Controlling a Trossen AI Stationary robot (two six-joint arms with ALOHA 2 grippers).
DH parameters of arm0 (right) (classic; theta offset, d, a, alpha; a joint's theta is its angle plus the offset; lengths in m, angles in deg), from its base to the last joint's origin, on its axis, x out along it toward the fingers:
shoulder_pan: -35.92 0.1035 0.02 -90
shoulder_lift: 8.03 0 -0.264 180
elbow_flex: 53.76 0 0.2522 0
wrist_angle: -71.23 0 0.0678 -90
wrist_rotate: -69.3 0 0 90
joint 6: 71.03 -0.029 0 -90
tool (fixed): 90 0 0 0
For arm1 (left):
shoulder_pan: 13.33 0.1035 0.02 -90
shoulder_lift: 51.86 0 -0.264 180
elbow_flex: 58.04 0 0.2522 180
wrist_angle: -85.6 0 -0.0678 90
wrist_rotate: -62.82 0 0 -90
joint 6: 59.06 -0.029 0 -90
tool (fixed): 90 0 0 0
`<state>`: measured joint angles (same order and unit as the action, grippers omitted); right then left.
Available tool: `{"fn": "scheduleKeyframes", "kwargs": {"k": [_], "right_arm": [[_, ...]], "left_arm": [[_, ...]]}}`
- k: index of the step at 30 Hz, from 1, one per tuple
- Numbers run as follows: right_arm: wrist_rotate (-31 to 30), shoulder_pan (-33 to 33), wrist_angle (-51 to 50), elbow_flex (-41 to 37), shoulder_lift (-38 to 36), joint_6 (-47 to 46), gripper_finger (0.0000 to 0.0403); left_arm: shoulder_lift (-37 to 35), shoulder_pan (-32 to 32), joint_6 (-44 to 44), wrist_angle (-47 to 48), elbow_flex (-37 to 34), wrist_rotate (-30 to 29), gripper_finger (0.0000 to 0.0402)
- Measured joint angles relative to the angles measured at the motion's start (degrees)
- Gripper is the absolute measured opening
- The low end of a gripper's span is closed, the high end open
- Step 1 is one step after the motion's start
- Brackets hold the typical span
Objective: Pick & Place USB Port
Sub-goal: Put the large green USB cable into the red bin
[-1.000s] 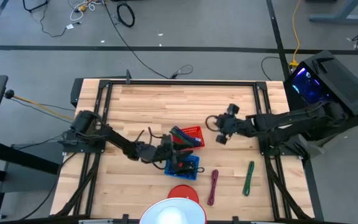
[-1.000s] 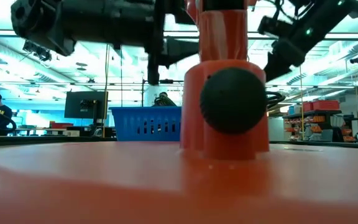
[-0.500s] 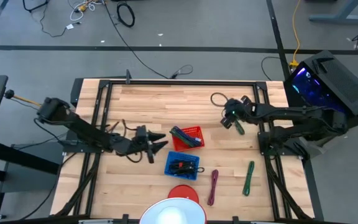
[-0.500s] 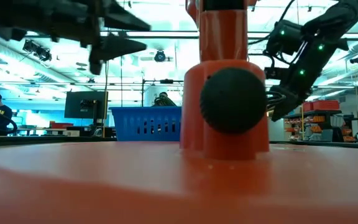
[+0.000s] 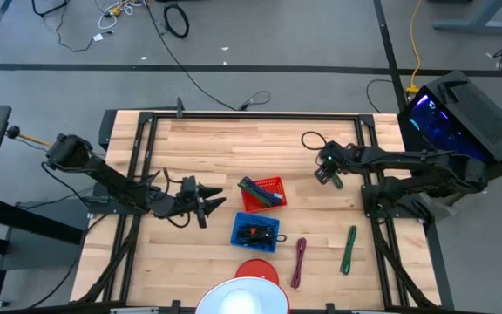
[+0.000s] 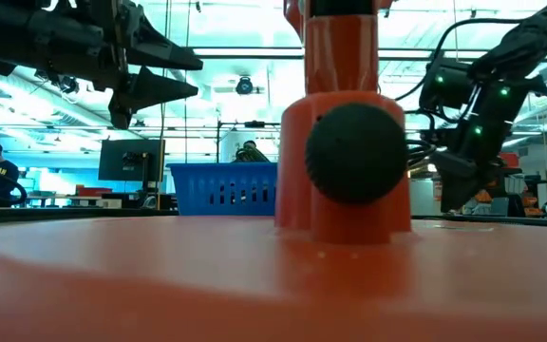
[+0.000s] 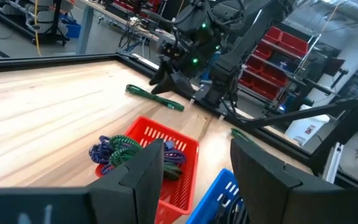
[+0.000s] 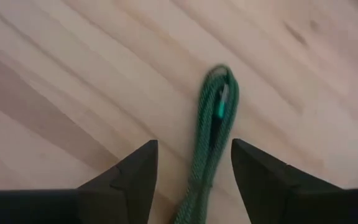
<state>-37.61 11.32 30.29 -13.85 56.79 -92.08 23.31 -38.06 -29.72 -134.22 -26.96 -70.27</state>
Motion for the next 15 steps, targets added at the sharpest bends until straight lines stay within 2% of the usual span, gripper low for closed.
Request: {"fn": "scheduleKeyframes", "kwargs": {"k": [6, 15], "right_arm": [[0.08, -0.02, -0.88, -1.38, 0.00, -2.73, 0.0208], [3.47, 0.02, 2.25, -6.40, -0.17, -5.09, 0.0206]], "left_arm": [[0.02, 0.00, 0.00, -0.11, 0.00, 0.02, 0.0190], [0.02, 0.11, 0.00, -0.13, 0.02, 0.02, 0.0190]]}}
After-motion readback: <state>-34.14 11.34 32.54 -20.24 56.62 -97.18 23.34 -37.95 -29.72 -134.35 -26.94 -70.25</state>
